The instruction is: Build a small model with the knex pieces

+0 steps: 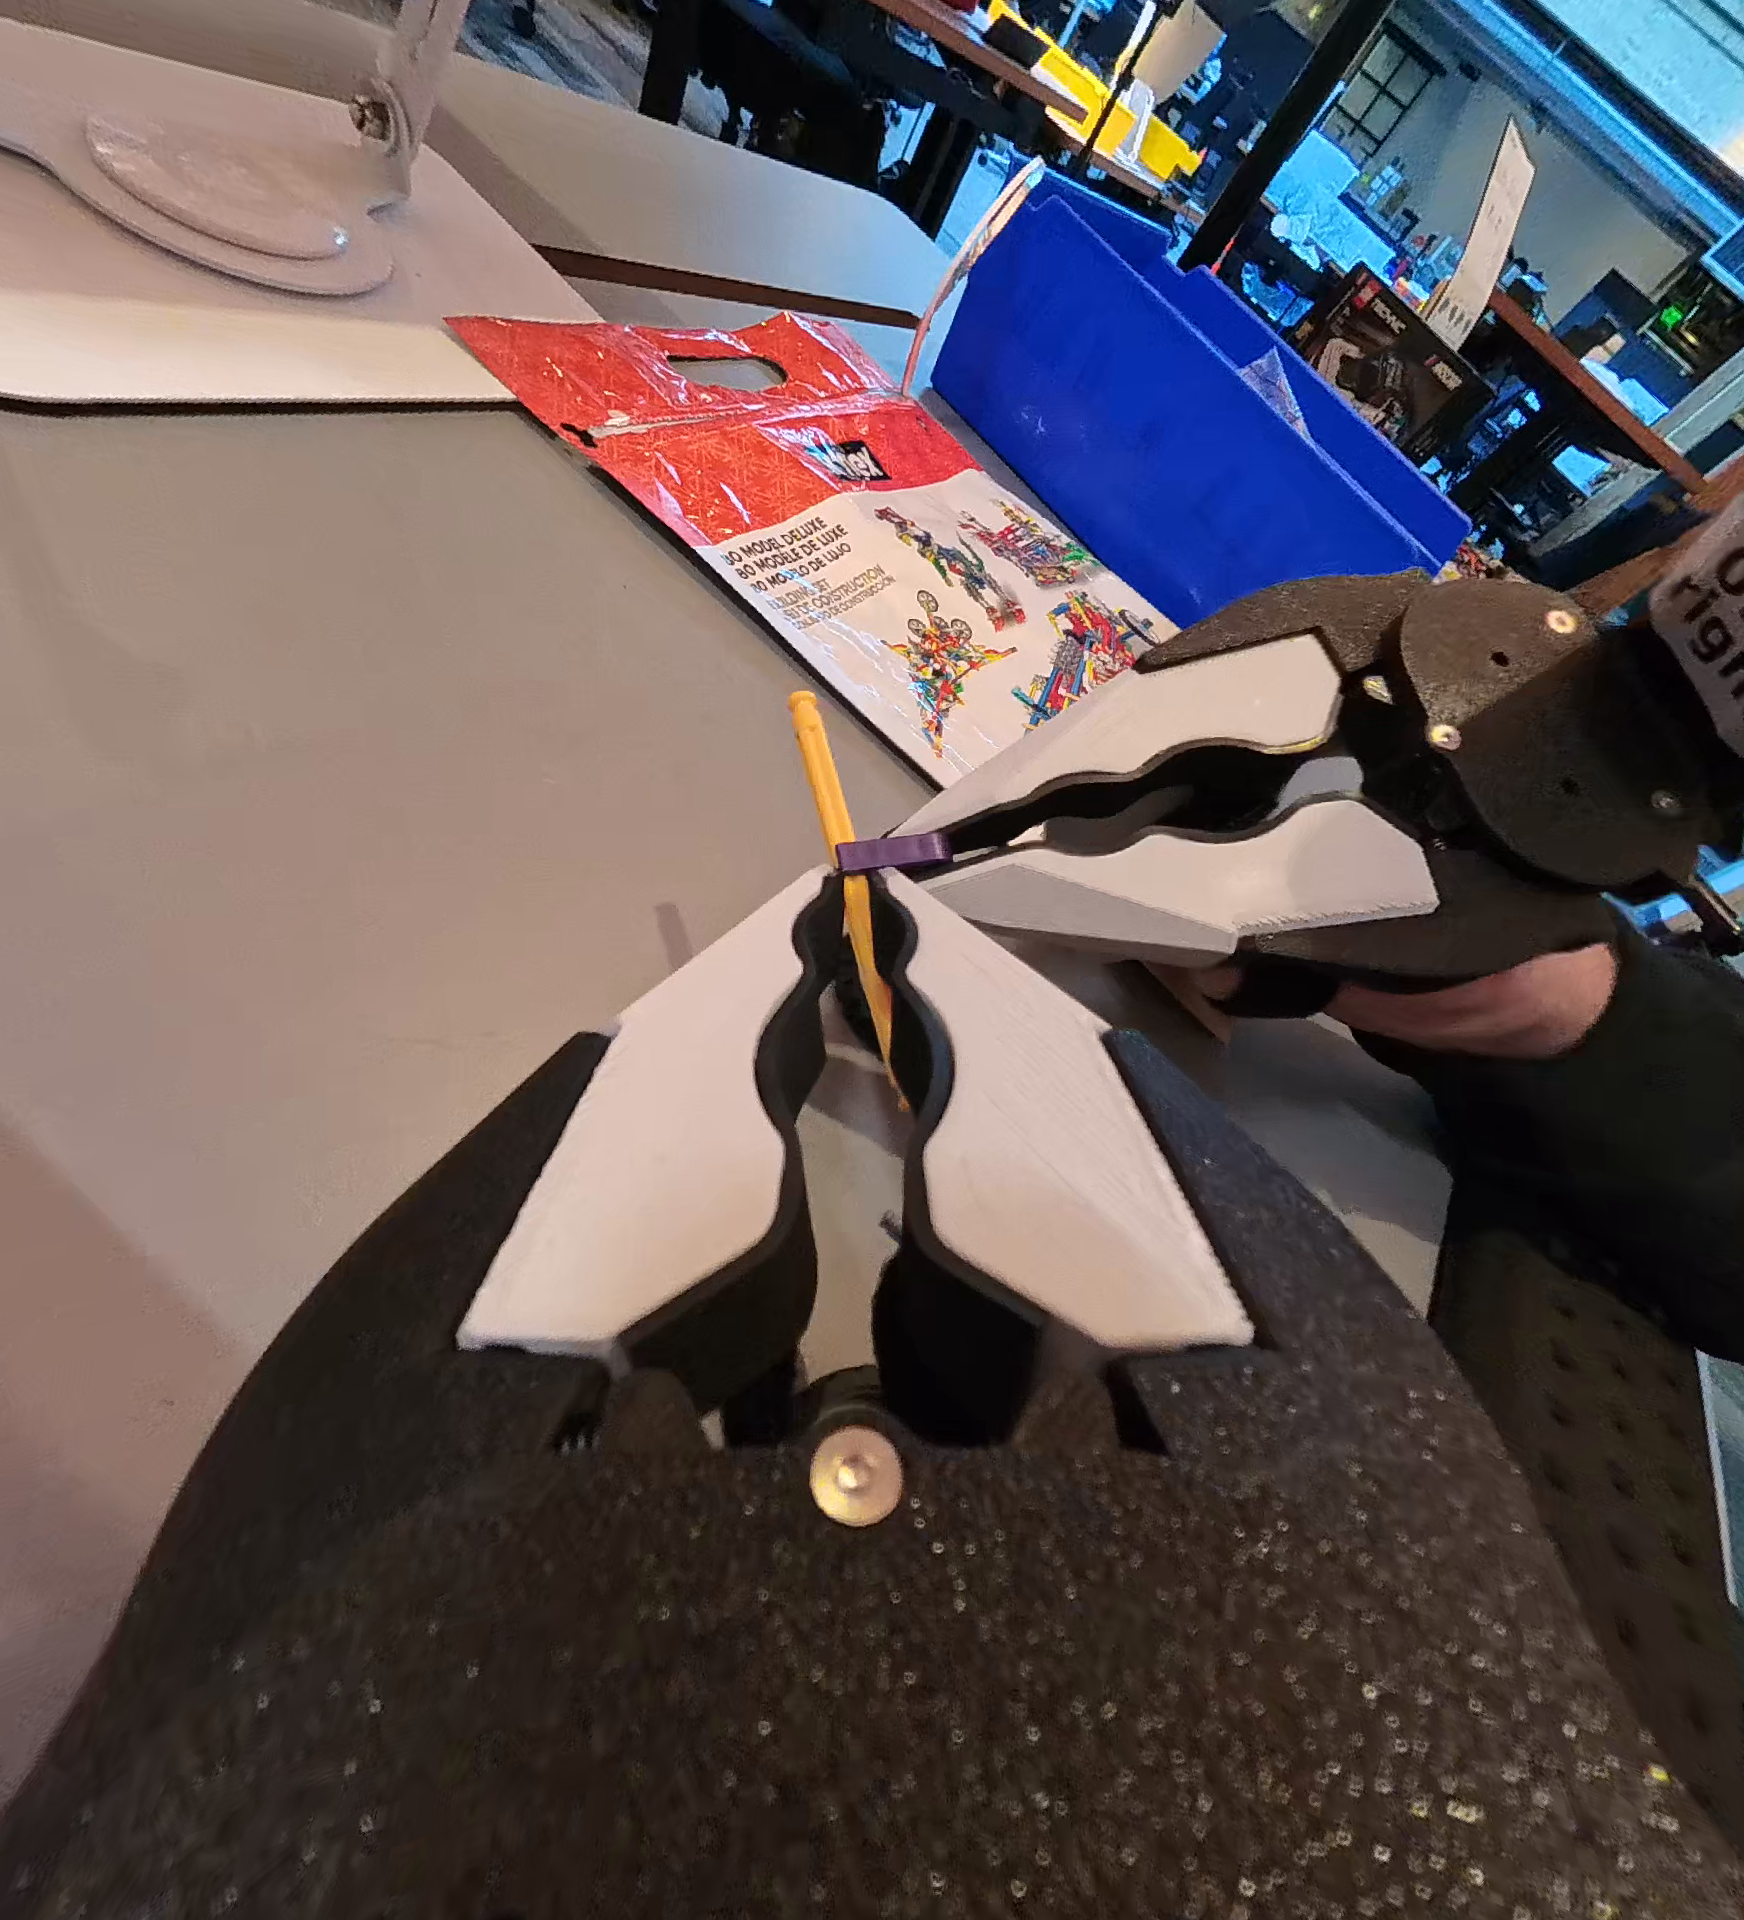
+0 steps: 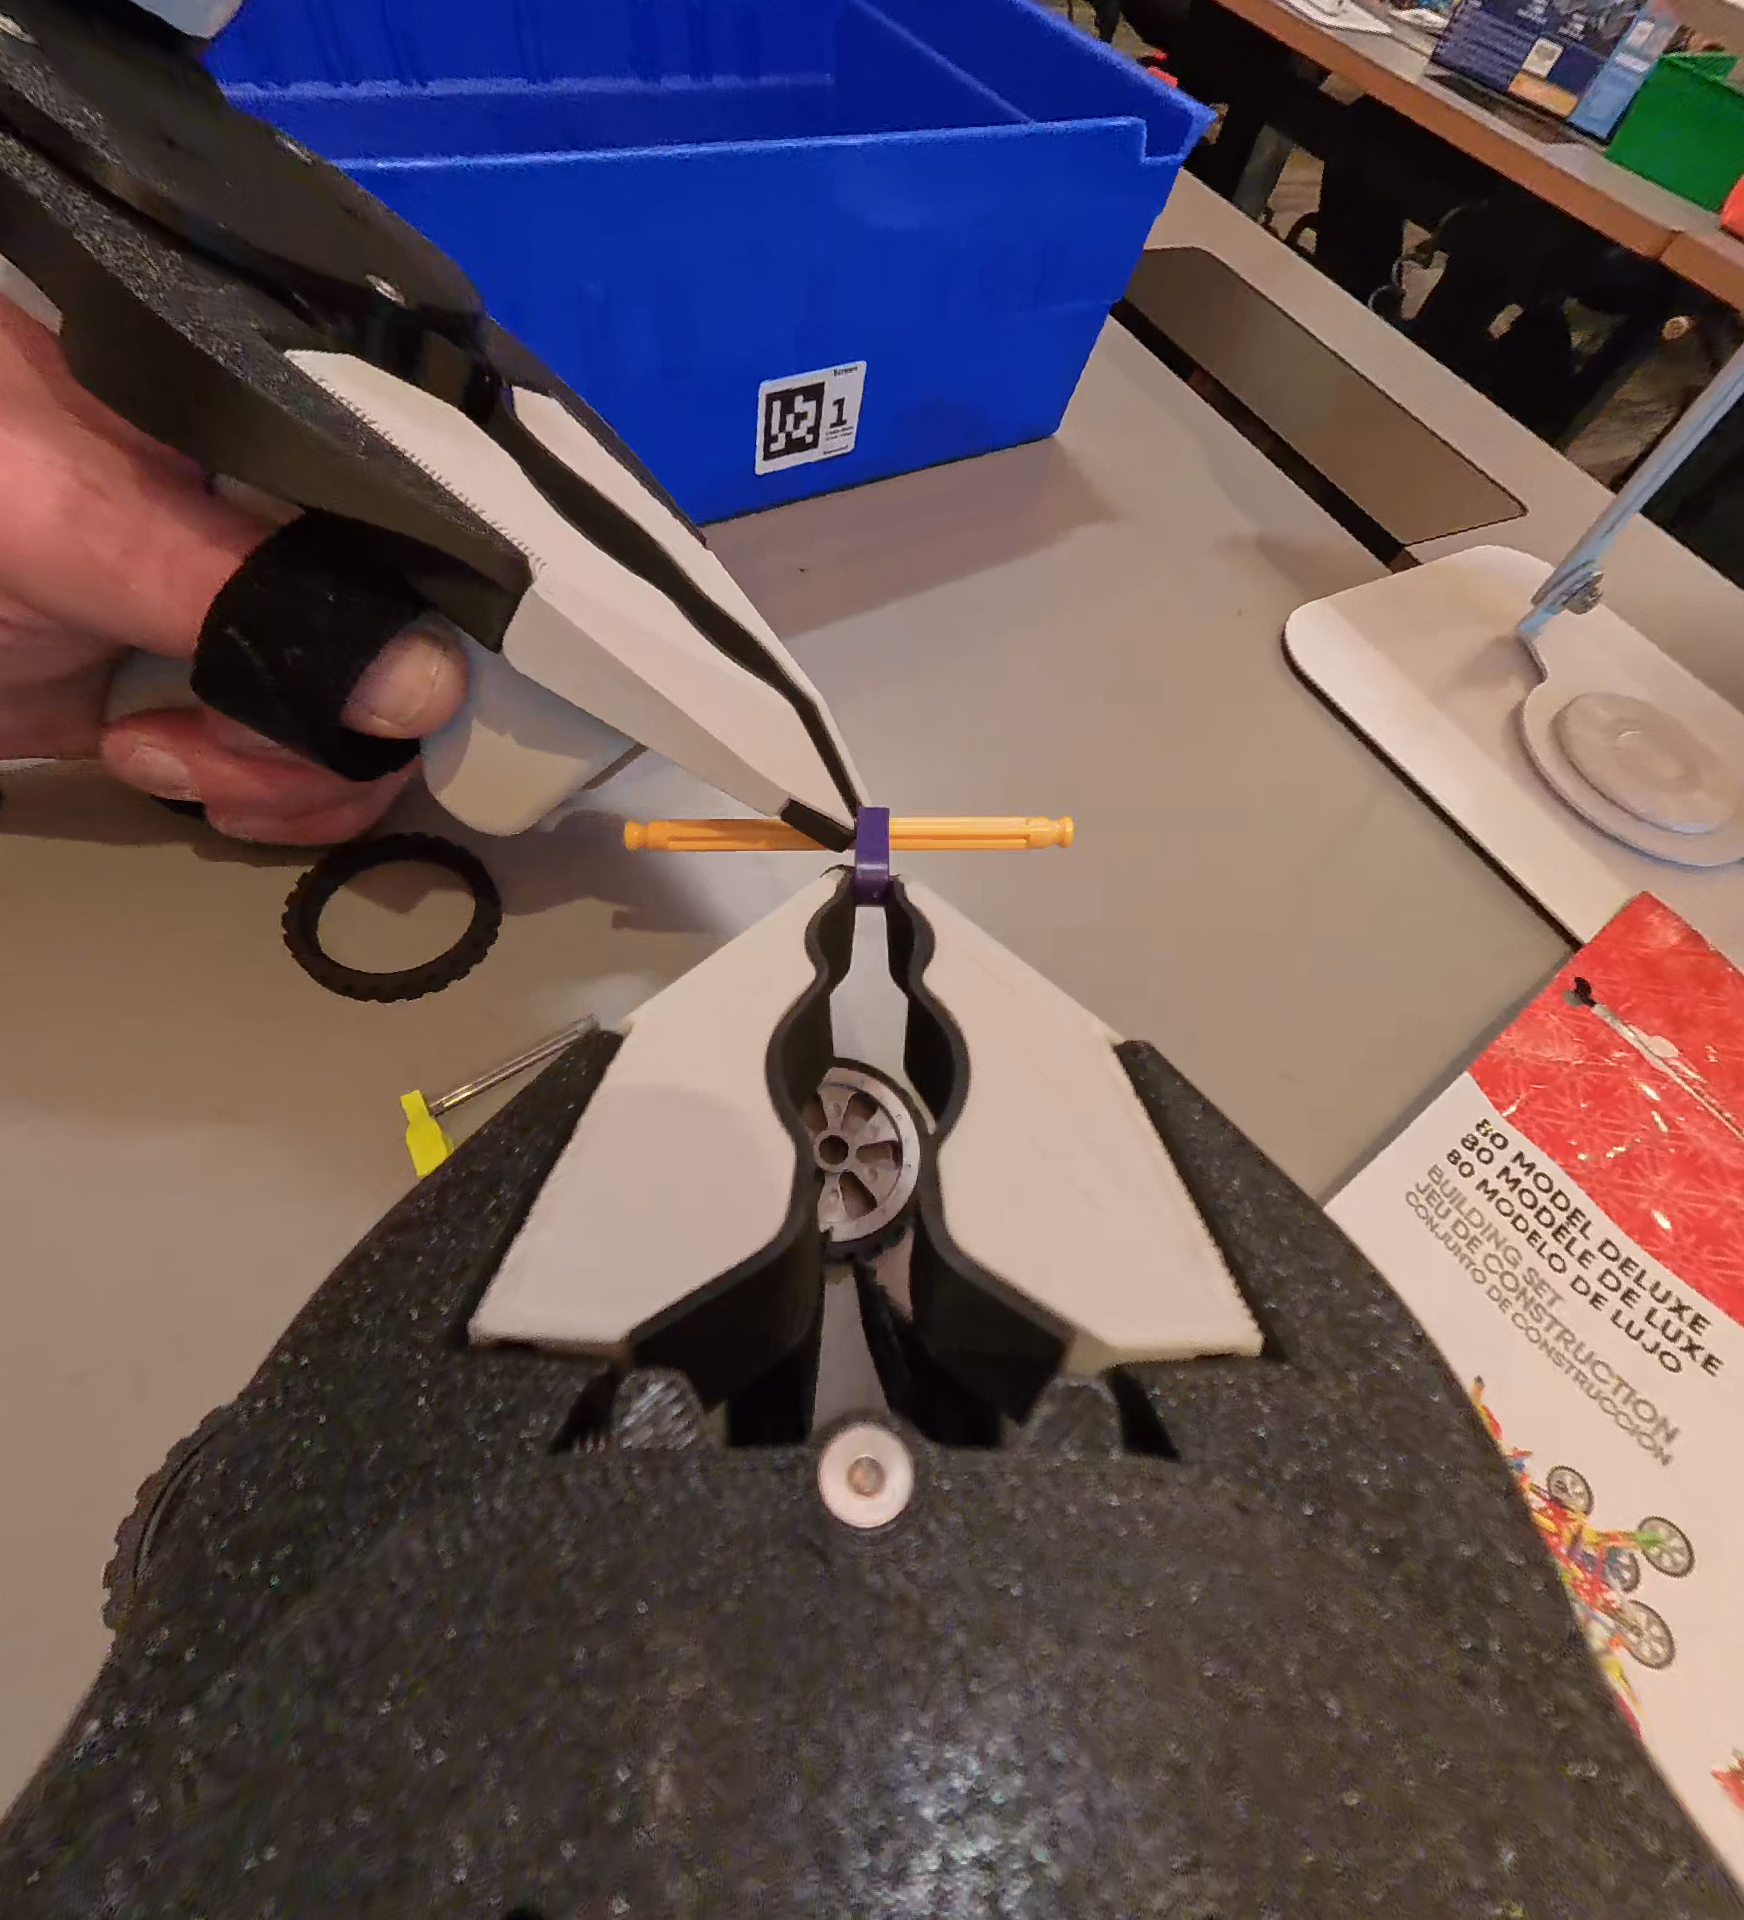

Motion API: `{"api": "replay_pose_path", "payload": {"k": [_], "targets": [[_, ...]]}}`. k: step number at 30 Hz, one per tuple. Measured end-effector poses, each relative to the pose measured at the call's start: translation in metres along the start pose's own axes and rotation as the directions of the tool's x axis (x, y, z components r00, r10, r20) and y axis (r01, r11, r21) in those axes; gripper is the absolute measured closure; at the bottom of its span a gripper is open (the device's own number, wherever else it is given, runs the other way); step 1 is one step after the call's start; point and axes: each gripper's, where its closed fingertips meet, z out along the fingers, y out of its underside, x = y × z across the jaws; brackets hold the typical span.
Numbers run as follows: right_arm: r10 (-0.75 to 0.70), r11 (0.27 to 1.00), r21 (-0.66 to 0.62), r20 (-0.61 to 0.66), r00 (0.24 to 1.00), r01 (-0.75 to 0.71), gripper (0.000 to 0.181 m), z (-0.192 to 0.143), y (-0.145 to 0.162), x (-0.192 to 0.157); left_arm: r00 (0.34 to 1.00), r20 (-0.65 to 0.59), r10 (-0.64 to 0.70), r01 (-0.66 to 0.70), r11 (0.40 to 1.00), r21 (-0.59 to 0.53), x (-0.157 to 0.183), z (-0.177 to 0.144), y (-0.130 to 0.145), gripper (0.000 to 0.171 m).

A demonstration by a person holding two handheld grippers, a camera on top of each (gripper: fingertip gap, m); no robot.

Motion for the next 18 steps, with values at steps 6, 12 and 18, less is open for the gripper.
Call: {"api": "replay_pose_path", "payload": {"k": [6,12,18], "targets": [[-0.016,0.999,-0.039,-0.059,0.998,0.013,0.178,0.004,0.001,0.001,0.996,0.064,0.064,-0.063,0.998,-0.010,-0.004,0.001,0.000,0.170],[0.084,0.993,-0.084,-0.021,0.996,-0.085,0.179,0.008,0.011,0.000,0.977,0.120,0.174,-0.167,0.984,-0.068,-0.005,0.005,0.006,0.171],[0.087,0.988,-0.127,0.000,0.996,-0.086,0.179,0.010,0.020,-0.002,0.915,0.184,0.360,-0.331,0.928,-0.168,-0.007,0.007,0.013,0.170]]}}
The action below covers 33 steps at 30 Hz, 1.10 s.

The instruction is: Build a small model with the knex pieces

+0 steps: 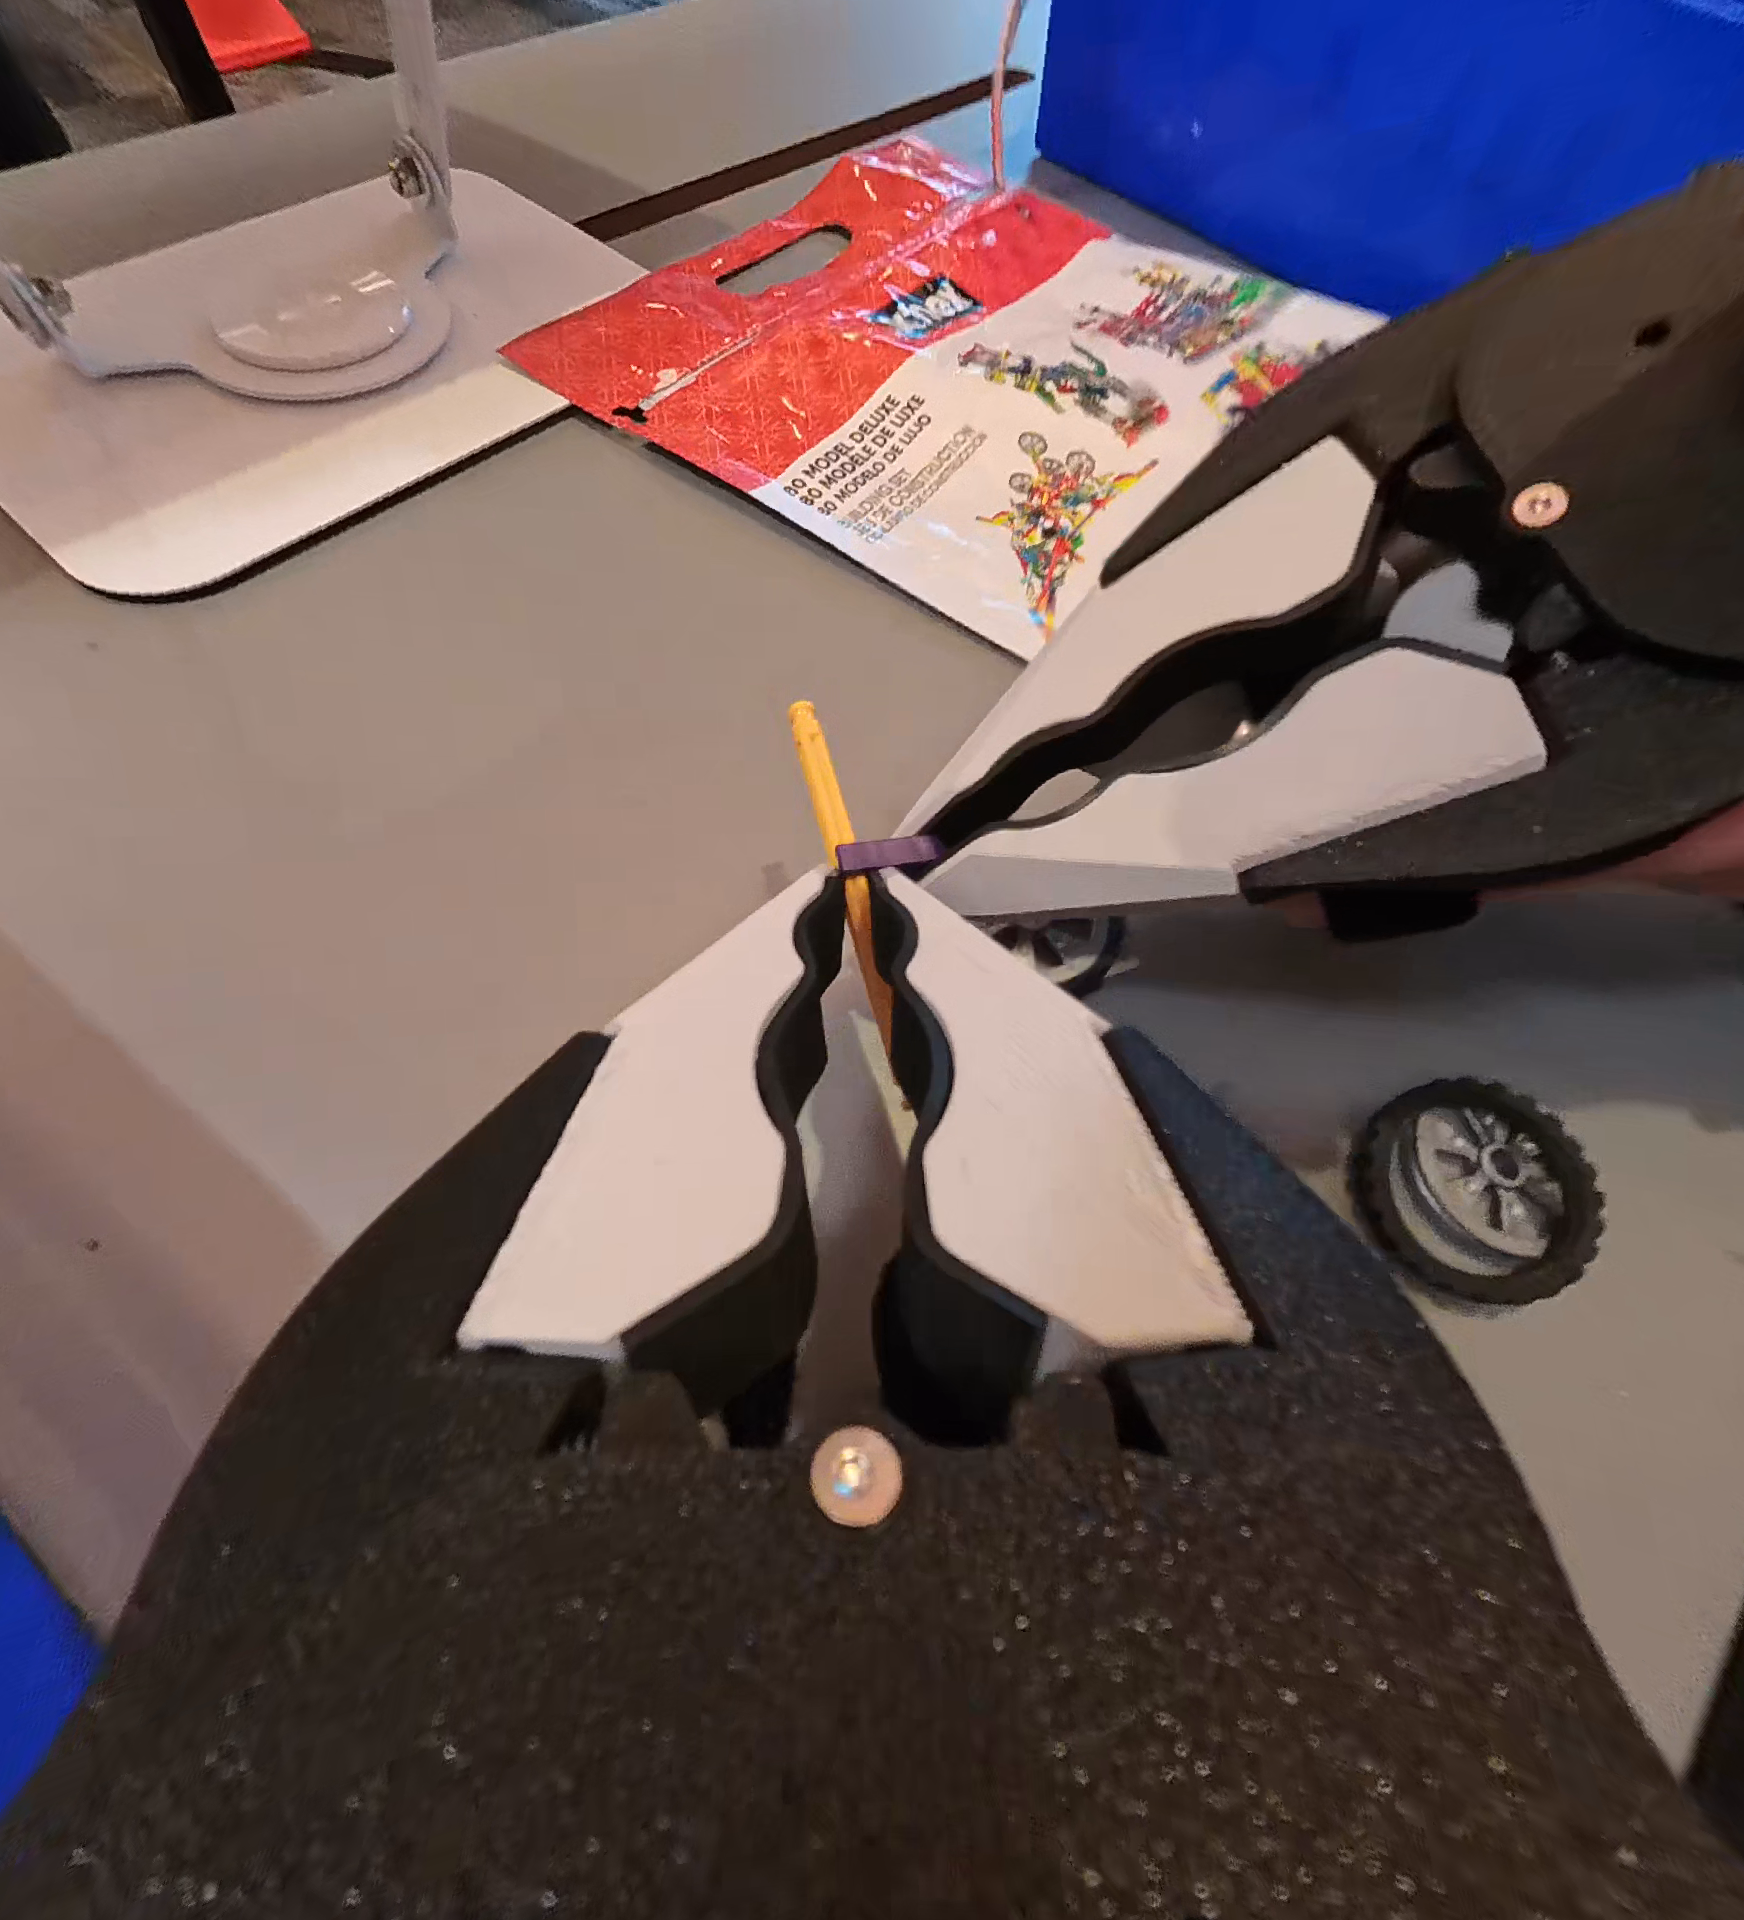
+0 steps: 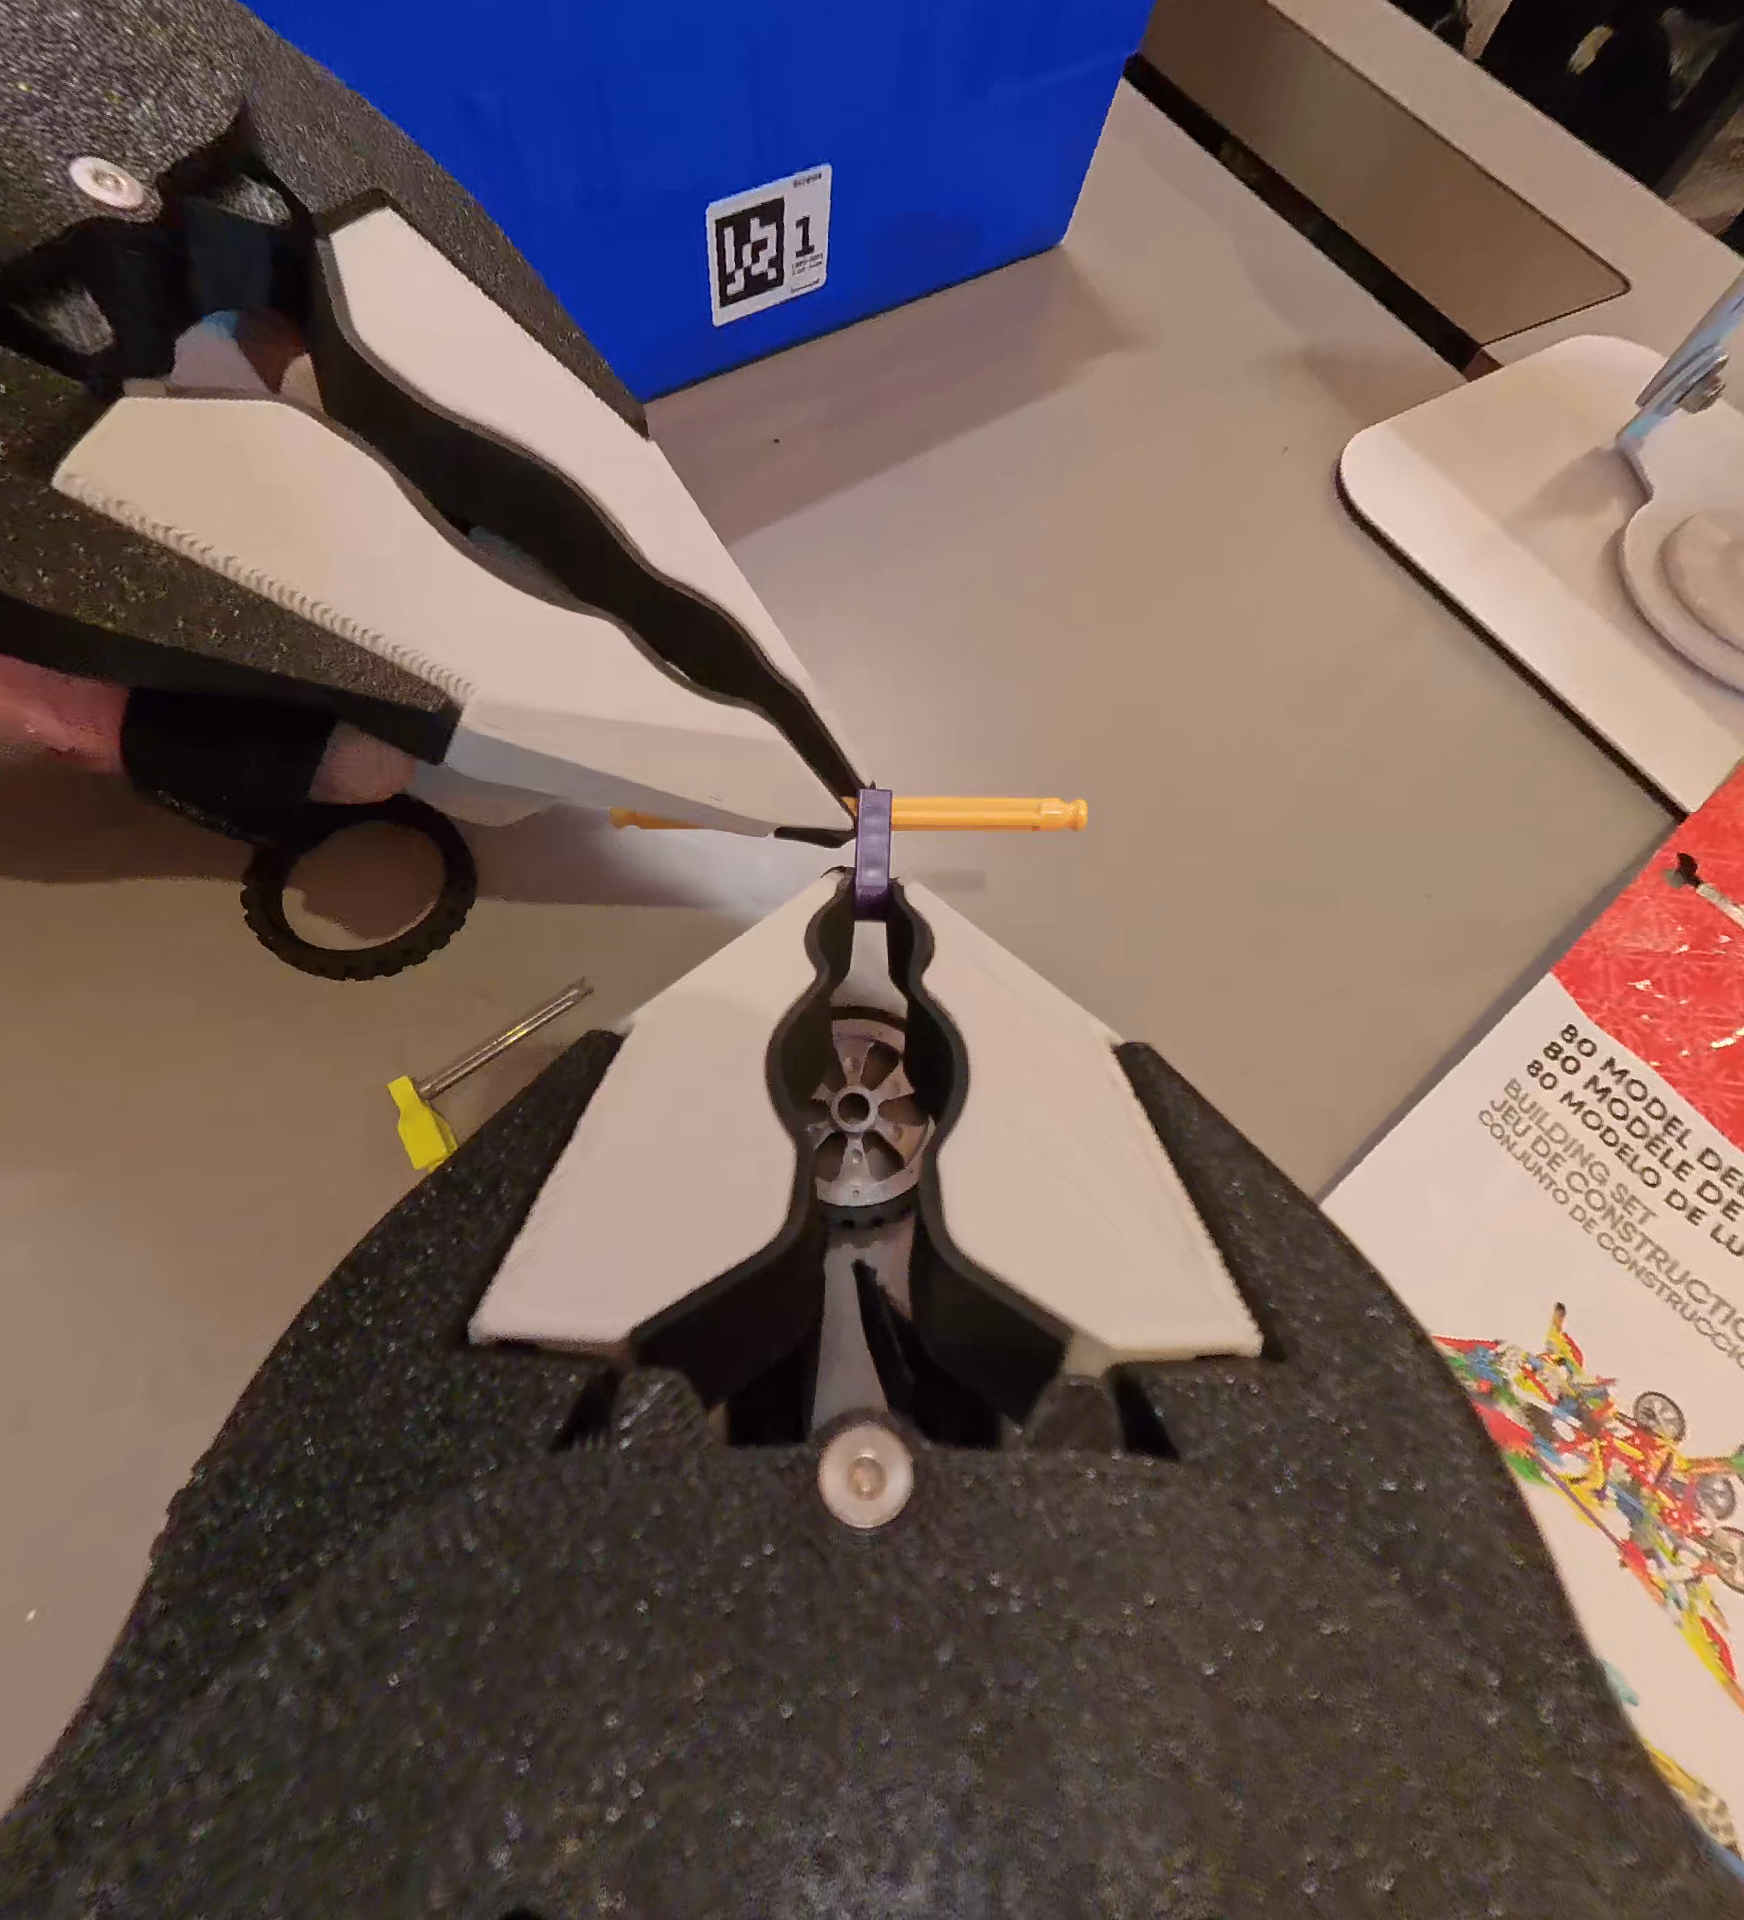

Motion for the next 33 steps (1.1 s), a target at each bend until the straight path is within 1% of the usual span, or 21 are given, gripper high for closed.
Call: {"api": "replay_pose_path", "payload": {"k": [2,3,6,9,12,15,16,18,22,24,28,31,33], "targets": [[0.001,1.000,-0.020,0.017,1.000,0.000,0.178,0.003,0.004,-0.002,0.998,0.014,0.054,-0.054,0.997,-0.051,-0.001,0.002,0.007,0.169],[-0.008,0.999,-0.035,0.019,1.000,0.009,0.178,0.005,0.007,-0.003,0.998,0.016,0.059,-0.058,0.996,-0.074,-0.001,0.003,0.011,0.169],[-0.002,0.999,-0.044,0.037,0.999,0.004,0.178,0.006,0.009,-0.004,1.000,-0.017,0.002,-0.003,0.996,-0.084,-0.001,0.002,0.013,0.168],[-0.008,0.998,-0.058,0.046,0.999,0.011,0.178,0.008,0.012,-0.007,0.999,-0.037,0.005,-0.009,0.994,-0.106,0.002,0.002,0.018,0.162],[0.010,0.999,-0.050,0.049,0.999,-0.008,0.178,0.007,0.011,-0.005,0.996,-0.084,-0.016,0.006,0.994,-0.110,0.007,-0.001,0.020,0.155],[0.020,0.999,-0.044,0.057,0.998,-0.018,0.178,0.006,0.010,-0.005,0.996,-0.092,-0.015,0.003,0.991,-0.137,0.009,0.000,0.025,0.149],[0.018,0.999,-0.045,0.059,0.998,-0.015,0.178,0.006,0.010,-0.006,0.997,-0.082,-0.001,-0.011,0.989,-0.149,0.008,0.001,0.027,0.150],[0.011,0.999,-0.048,0.062,0.998,-0.008,0.178,0.006,0.011,-0.007,0.997,-0.073,0.035,-0.046,0.987,-0.152,0.008,0.002,0.027,0.159],[-0.007,0.998,-0.065,0.059,0.998,0.011,0.178,0.008,0.014,-0.007,0.989,-0.031,0.142,-0.145,0.969,-0.202,0.007,0.004,0.033,0.163],[-0.026,0.997,-0.065,0.059,0.998,0.029,0.178,0.008,0.014,-0.008,0.980,-0.019,0.197,-0.197,0.958,-0.207,0.005,0.003,0.033,0.165],[-0.058,0.995,-0.076,0.054,0.997,0.062,0.179,0.008,0.015,-0.011,0.972,-0.026,0.233,-0.233,0.947,-0.221,0.008,0.004,0.035,0.166],[-0.080,0.994,-0.071,0.042,0.996,0.083,0.179,0.006,0.014,-0.010,0.973,-0.037,0.226,-0.229,0.956,-0.186,0.010,0.004,0.031,0.166],[-0.107,0.991,-0.074,0.047,0.993,0.110,0.179,0.004,0.014,-0.011,0.964,-0.039,0.263,-0.265,0.946,-0.185,0.012,0.003,0.031,0.166]]}}
